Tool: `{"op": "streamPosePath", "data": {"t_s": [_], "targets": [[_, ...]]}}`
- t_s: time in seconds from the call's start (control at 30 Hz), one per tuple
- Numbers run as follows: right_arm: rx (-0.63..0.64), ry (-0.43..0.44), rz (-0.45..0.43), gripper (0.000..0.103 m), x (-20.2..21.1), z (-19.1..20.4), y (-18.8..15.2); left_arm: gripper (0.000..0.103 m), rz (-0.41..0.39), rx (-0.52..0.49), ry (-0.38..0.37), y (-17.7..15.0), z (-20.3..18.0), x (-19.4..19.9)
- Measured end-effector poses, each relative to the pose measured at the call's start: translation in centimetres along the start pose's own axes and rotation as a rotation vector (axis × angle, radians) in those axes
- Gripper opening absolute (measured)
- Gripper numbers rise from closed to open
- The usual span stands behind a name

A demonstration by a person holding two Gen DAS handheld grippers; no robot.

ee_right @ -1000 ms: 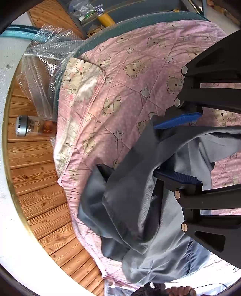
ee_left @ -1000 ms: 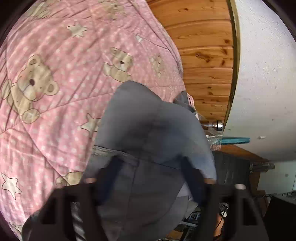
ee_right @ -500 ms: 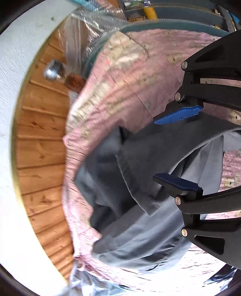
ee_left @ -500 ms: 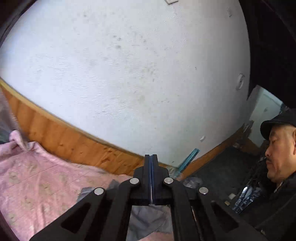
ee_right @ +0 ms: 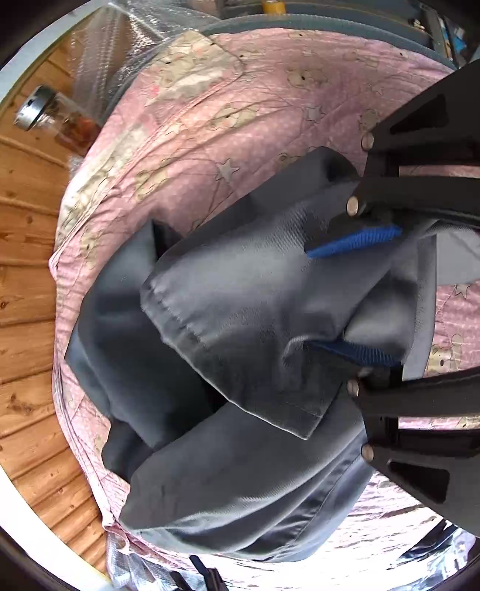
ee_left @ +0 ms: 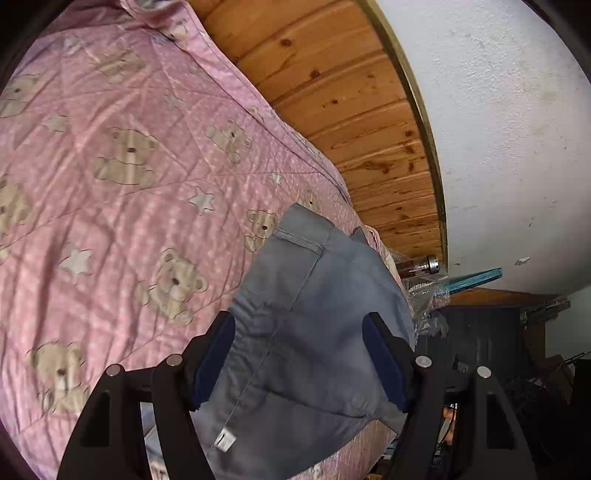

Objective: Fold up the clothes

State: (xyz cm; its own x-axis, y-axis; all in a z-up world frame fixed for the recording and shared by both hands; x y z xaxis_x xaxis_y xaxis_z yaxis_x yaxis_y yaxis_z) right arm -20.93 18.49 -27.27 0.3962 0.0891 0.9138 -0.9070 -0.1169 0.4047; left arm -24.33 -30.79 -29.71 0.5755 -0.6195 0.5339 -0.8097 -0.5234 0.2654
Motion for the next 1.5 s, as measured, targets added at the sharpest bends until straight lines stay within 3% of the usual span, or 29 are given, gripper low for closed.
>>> {"op": "streamPosePath", "data": {"t_s": [0.27,0.37,0.47,0.53,0.67,0.77,0.8,0.83,0.87,0.9,0.93,1.03,1.17,1.3,1.33,1.4,1.5], "targets": [[0.001,0.018,0.001,0.035,0.1,-1.4,-0.6,0.079,0.110,0.012,-0.034,1.2,-3.1,-8.9],[0.005,0.036,0.006,0.035,-0.2,-1.5,-0.7,0.079,0.076,0.052,-0.030,2.8,-2.0,-8.8],[-0.004,0.049,0.013,0.035,-0.9,-1.7,-0.6,0.088,0.027,0.063,-0.001,4.5,-0.3,-7.9],[-0.022,0.059,0.022,0.036,-1.4,-1.8,-0.5,0.092,0.054,0.076,0.010,4.6,0.4,-9.2],[-0.058,0.085,0.042,0.036,-1.9,-2.2,-0.3,0.092,0.176,0.093,-0.065,2.7,-0.8,-13.1],[-0.077,0.104,0.045,0.035,-1.8,-2.5,-0.2,0.092,0.243,0.142,-0.198,1.7,-3.1,-14.0],[-0.079,0.107,0.043,0.029,-1.8,-2.6,-0.2,0.091,0.253,0.136,-0.238,1.5,-4.0,-13.9],[-0.078,0.104,0.039,0.017,-1.8,-2.6,-0.1,0.086,0.250,0.112,-0.265,1.3,-5.1,-13.6],[-0.082,0.097,0.036,0.015,-1.8,-2.6,0.0,0.073,0.247,0.079,-0.283,1.0,-6.4,-13.3],[-0.089,0.084,0.026,0.009,-1.7,-2.6,0.3,0.025,0.246,0.047,-0.279,0.8,-7.5,-12.9],[-0.106,0.069,0.006,0.008,-1.4,-2.9,0.9,0.013,0.242,0.022,-0.256,0.8,-8.6,-12.4],[-0.206,0.056,-0.105,0.006,1.1,-4.1,3.8,0.011,0.115,-0.082,-0.318,3.7,-14.4,-5.4],[-0.372,0.076,-0.317,0.005,8.0,-6.3,7.8,0.010,-0.086,-0.227,-0.432,8.4,-23.0,5.6],[-0.544,0.077,-0.492,0.005,14.6,-9.2,7.9,0.010,-0.279,-0.367,-0.525,12.1,-31.0,17.4],[-0.579,0.060,-0.503,0.005,15.1,-9.9,6.9,0.010,-0.305,-0.390,-0.506,11.1,-31.2,20.7],[-0.655,0.028,-0.458,0.005,13.7,-11.6,3.9,0.010,-0.326,-0.396,-0.393,8.6,-28.4,25.7],[-0.738,-0.031,-0.307,0.005,8.6,-12.8,-2.0,0.010,-0.299,-0.216,-0.175,3.9,-17.0,28.7]]}}
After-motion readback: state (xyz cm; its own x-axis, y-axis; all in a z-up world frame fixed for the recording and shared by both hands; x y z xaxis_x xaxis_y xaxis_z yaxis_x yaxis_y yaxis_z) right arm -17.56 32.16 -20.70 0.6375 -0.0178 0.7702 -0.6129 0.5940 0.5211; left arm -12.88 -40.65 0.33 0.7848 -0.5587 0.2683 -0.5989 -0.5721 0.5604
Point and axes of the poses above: each gripper's, at about its wrist camera, not at the fingertips, and x roughly against the way its jaws point, z to its left, y to its top, the point moved 8 cm from there along -x, roughly the way its jaws point, and after that the axes turned 13 degrees about -z, right-handed, at the moved point
